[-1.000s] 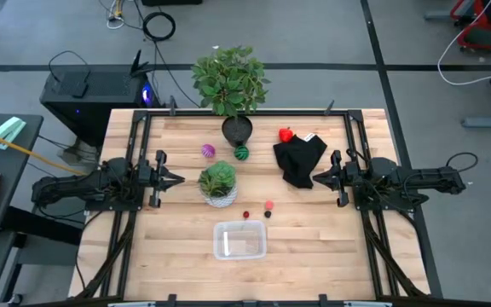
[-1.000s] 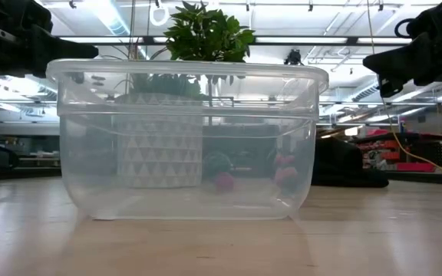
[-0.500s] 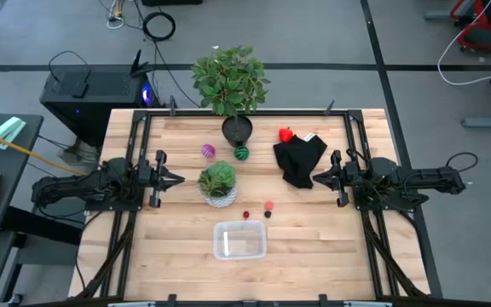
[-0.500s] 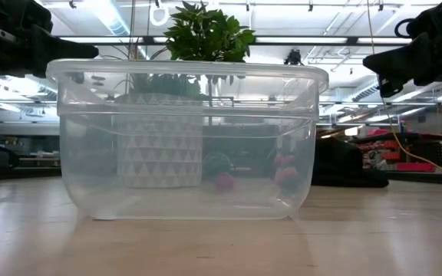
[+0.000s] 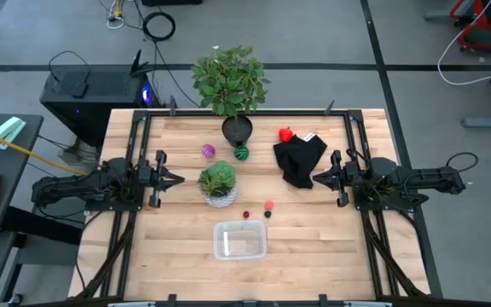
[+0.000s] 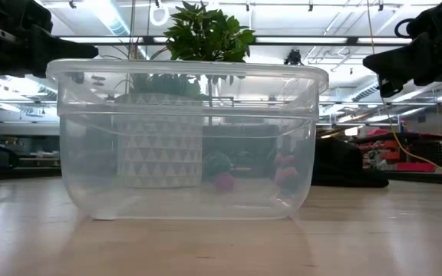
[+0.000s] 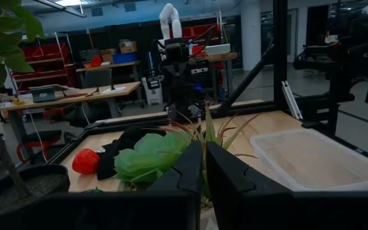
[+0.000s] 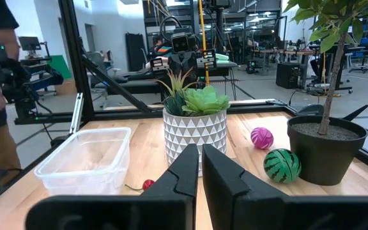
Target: Pick and placing Produce into tupperware
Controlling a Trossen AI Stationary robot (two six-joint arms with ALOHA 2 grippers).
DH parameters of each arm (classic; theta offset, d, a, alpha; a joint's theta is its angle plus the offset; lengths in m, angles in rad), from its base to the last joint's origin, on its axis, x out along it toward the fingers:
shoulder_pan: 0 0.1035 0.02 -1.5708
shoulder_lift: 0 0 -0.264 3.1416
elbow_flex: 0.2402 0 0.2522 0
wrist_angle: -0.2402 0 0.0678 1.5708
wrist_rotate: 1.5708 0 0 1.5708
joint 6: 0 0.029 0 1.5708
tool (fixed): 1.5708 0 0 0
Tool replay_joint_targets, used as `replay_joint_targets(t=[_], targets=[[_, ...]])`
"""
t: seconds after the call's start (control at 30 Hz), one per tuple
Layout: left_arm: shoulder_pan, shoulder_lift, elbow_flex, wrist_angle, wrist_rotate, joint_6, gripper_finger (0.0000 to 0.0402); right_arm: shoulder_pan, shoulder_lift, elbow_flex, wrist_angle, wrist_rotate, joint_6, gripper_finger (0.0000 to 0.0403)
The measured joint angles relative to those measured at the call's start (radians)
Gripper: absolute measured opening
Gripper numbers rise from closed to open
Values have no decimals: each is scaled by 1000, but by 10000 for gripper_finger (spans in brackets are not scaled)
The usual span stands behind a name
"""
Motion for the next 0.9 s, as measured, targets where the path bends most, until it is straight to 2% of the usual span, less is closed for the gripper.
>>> replay_joint_targets(t=[0.7, 0.9], targets=[[0, 0, 0, 13, 0, 3, 31, 0, 0, 0, 0, 0, 0, 29], [0, 0, 0, 7, 0, -109, 25, 0, 0, 0, 0, 0, 0, 29]])
